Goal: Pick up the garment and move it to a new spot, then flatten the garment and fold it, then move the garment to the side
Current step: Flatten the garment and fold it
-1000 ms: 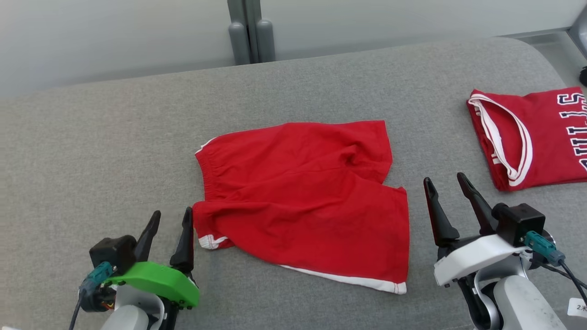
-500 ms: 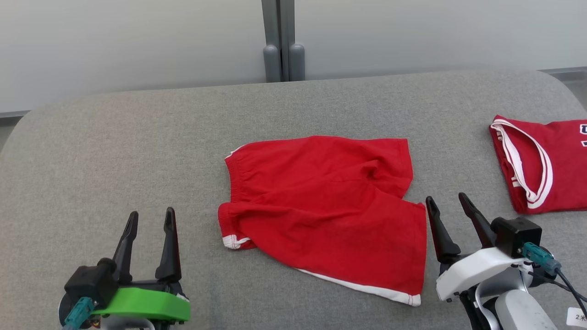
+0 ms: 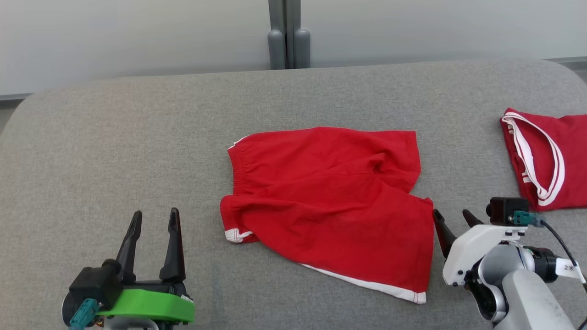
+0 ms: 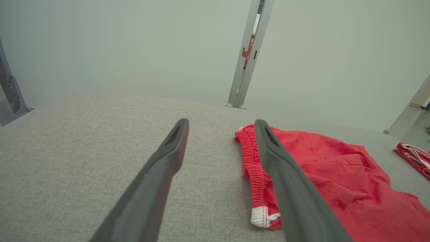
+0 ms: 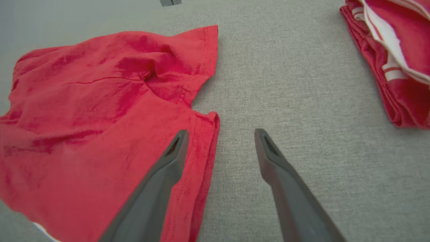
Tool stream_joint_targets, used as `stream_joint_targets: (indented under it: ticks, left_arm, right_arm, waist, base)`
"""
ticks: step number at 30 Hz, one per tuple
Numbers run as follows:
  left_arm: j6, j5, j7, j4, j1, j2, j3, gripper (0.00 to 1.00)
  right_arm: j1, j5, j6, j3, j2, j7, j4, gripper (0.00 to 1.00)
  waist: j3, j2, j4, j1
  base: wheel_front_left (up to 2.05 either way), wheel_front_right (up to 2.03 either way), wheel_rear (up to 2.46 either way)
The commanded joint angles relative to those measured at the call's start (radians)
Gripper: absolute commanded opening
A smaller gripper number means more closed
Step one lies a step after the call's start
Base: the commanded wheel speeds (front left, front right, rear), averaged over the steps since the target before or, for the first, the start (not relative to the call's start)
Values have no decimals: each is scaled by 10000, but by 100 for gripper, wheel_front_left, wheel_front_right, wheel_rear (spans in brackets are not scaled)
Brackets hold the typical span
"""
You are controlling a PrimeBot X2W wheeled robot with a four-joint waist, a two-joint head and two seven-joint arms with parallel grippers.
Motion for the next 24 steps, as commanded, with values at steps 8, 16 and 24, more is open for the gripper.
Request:
stream_joint_targets:
  ticks: [8,16,24]
  left_arm:
    - [-78,125,-24,29,-538,-22,-66,100]
    - [-79,-6,-24,79,-819,-23,-280,100]
    - [-81,-35,-24,26,-1025,-18,-386,100]
  right_arm:
    - [-1265,65,-9,-28,189,1255,1407,100]
    - [-2275,-413,-13,6,-7,1288,2596,0]
    - [-3748,-1153,-12,-313,-369,357,3142,0]
  waist:
    - [673,0,354,0]
    - [992,0,580,0]
    - [1205,0,768,0]
  base:
    - [0,0,0]
    - [0,0,0]
    - [0,0,0]
